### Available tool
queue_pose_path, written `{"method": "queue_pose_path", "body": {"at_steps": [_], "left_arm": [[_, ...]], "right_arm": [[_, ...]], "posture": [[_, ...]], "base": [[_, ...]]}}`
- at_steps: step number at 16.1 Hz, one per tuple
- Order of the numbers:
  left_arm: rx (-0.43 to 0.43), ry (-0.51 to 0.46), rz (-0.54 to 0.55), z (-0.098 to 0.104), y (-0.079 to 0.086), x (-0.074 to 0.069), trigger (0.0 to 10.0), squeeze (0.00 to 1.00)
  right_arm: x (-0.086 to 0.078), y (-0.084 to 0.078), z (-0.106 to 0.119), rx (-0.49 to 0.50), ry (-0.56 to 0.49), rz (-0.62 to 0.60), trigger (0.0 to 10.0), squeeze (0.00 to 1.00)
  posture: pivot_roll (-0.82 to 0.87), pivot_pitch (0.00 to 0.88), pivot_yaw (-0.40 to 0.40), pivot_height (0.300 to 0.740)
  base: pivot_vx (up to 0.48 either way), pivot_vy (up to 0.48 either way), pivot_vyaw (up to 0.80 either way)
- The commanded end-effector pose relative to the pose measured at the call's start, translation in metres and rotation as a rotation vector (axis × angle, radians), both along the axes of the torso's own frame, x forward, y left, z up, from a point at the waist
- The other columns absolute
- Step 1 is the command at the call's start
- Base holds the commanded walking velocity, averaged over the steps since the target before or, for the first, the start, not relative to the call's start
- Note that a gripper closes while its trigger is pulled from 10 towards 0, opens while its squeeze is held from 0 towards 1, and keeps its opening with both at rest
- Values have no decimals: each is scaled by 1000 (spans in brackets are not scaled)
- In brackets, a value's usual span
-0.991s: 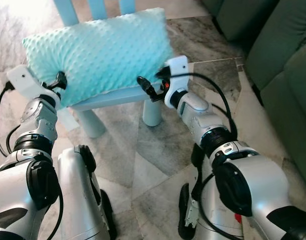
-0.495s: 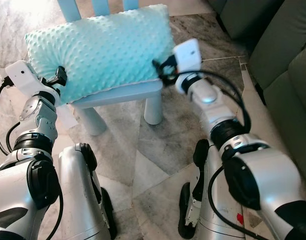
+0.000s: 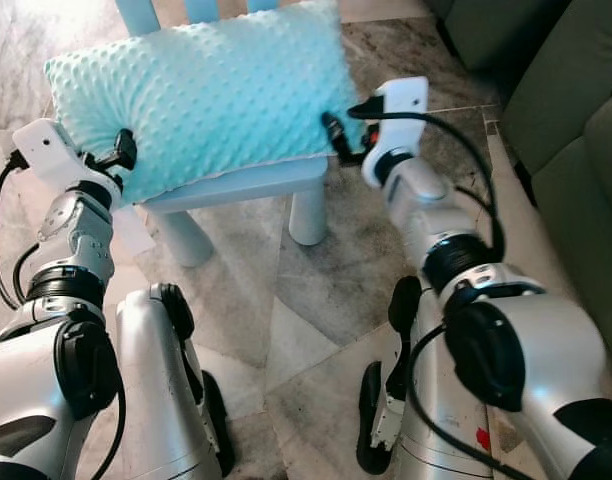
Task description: Move the pillow to the sofa
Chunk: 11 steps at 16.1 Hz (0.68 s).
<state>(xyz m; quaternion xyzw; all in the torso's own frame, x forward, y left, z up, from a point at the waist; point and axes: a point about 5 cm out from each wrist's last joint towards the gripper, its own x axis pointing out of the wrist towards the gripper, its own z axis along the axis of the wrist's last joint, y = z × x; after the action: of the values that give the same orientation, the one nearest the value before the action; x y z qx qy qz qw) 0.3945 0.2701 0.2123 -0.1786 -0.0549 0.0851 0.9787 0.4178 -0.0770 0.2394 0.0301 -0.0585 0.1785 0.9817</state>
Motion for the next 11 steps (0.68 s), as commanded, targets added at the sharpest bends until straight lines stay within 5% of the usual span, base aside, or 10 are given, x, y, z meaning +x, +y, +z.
{"method": "queue_pose_path", "body": {"at_steps": [1,2,3,4,5,7,11], "left_arm": [[10,46,-19,-14,1,-4,10000,0],[13,39,-23,-12,1,-4,10000,0],[21,24,-44,-10,0,-3,10000,0],[29,17,-59,-9,-2,-3,10000,0],[36,9,-80,-9,-5,-3,8196,0],[22,4,-106,-13,-10,-3,0,0],[8,-12,-128,-15,-12,-4,0,0]], "right_arm": [[-2,4,-14,19,61,18,10000,0],[-3,7,-15,22,67,28,10000,0],[-4,13,-15,37,69,55,3843,0],[-5,17,-15,52,73,74,2196,0],[-6,22,-16,72,80,93,0,0],[-8,28,-15,81,77,115,0,0],[-9,27,-20,84,76,125,0,0]], "posture": [[112,498,-20,401],[126,506,-21,401],[134,510,-22,401],[136,511,-21,401],[138,512,-20,401],[135,515,-23,401],[130,508,-25,401]], "base": [[0,0,0],[0,0,0],[0,0,0],[0,0,0],[0,0,0],[0,0,0],[0,0,0]]}}
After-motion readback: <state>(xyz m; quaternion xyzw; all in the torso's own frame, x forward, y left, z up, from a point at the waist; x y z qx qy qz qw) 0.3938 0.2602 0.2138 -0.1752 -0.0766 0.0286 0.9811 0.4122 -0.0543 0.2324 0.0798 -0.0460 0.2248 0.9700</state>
